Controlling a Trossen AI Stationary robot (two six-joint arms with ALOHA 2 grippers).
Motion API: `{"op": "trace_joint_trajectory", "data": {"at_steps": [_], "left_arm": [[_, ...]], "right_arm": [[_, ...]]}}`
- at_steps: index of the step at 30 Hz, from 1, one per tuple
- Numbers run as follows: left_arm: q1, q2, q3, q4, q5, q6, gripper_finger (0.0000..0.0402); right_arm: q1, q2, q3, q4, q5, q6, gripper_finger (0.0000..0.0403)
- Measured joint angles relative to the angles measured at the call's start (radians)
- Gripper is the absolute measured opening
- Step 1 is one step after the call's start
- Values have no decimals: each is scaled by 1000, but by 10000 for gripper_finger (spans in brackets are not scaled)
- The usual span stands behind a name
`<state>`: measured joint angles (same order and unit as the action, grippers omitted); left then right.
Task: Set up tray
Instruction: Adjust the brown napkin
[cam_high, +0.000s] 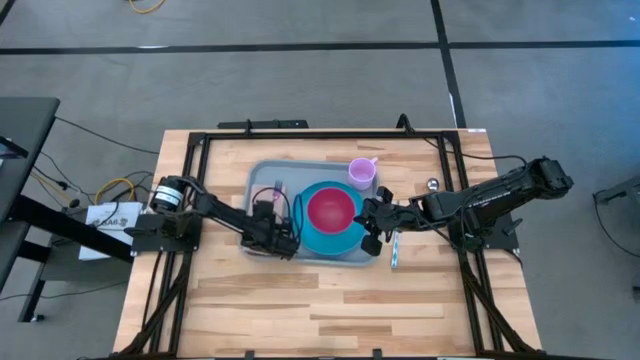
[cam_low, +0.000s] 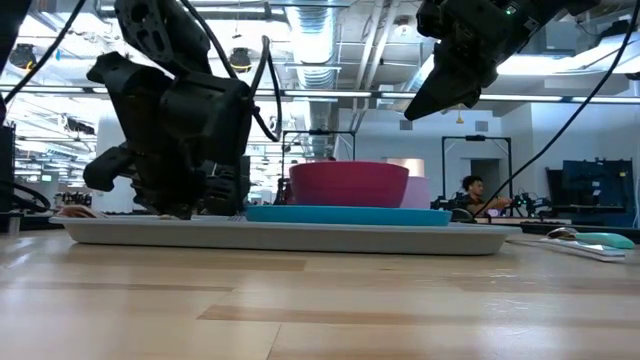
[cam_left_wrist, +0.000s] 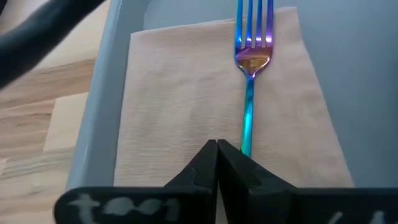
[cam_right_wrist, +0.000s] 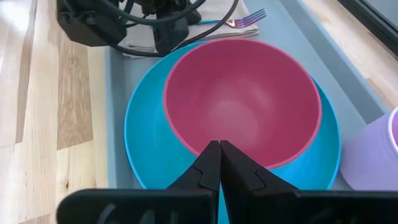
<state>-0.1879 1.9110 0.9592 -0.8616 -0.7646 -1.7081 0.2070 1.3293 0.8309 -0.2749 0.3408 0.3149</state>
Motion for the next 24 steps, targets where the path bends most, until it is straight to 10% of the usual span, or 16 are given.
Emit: {"op": "trace_joint_trajectory", "data": {"at_steps": [24], "left_arm": [[90,0,25,3,-86,64,0]], "right_arm": [[0,0,0,0,0,0,1]]}}
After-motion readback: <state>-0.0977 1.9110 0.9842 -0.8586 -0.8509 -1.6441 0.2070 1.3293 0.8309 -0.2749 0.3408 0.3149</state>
